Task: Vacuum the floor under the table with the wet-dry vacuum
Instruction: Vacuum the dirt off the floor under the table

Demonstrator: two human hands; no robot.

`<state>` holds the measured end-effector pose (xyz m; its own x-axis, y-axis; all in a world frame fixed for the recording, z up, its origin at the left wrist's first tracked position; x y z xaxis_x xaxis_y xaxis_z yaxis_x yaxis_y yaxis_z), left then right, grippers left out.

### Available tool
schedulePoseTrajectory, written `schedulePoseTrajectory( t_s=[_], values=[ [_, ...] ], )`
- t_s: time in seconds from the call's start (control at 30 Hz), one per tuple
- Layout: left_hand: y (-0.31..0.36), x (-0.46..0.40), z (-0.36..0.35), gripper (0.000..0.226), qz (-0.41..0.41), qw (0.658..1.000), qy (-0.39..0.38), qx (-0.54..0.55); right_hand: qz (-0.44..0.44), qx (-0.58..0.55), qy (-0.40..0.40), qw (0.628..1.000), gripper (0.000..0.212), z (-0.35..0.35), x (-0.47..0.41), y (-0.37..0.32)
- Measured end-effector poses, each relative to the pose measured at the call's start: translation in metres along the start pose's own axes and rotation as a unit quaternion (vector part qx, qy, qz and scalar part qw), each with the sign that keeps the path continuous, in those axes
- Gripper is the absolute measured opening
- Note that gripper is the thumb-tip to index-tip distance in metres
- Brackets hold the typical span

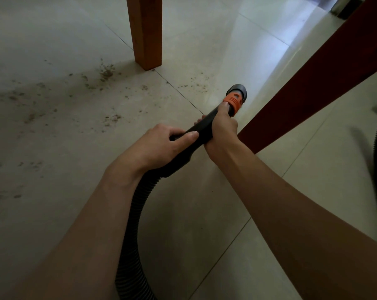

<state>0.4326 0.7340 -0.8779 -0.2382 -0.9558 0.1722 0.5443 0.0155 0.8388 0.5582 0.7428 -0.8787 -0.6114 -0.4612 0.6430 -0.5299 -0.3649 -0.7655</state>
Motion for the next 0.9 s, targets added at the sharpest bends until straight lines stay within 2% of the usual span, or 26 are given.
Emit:
schedulePoseTrajectory(
  t_s=[0.13, 0.23, 0.33, 0.47, 0.67, 0.77, 0.9],
  values=[
    [0.007, -0.004, -0.012, 0.035, -0.021, 0.999, 0.029, -0.037, 0.023, 0.026, 0.030, 0.999, 0.037, 0.002, -0.003, -0.009],
    [0.011, -0.004, -0.010, 0.038, -0.016, 0.998, 0.031, -0.054, 0.009, 0.029, 0.029, 0.999, 0.032, 0.004, 0.001, -0.011],
    [0.009, 0.002, 0.005, 0.042, 0.014, 0.999, -0.002, -0.049, -0.008, 0.024, 0.019, 0.999, 0.032, 0.005, 0.015, -0.005],
    [0.007, 0.013, 0.023, 0.034, 0.057, 0.995, -0.057, -0.059, -0.023, 0.040, 0.018, 0.999, 0.033, 0.006, 0.034, 0.007],
    [0.014, 0.022, 0.030, 0.025, 0.076, 0.983, -0.115, -0.121, -0.036, 0.079, 0.022, 0.996, 0.040, 0.010, 0.050, 0.015],
    [0.013, 0.023, 0.035, 0.029, 0.093, 0.977, -0.145, -0.127, -0.037, 0.120, 0.024, 0.992, 0.052, 0.011, 0.051, 0.016],
    [0.016, 0.024, 0.039, 0.030, 0.098, 0.967, -0.179, -0.151, -0.035, 0.144, 0.020, 0.989, 0.054, 0.012, 0.052, 0.012]
  ],
)
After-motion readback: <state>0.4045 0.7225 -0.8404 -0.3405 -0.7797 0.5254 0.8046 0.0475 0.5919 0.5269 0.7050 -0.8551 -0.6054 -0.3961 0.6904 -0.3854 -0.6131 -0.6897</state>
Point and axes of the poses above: each hand's wrist, its own x-axis away from the middle knuckle, its own z-axis out of the back of the hand, y = z × x, the point moved 2 cm from there along -x, towards the middle knuckle, and after that the axes turned 13 degrees about y, right-handed, at the moved point
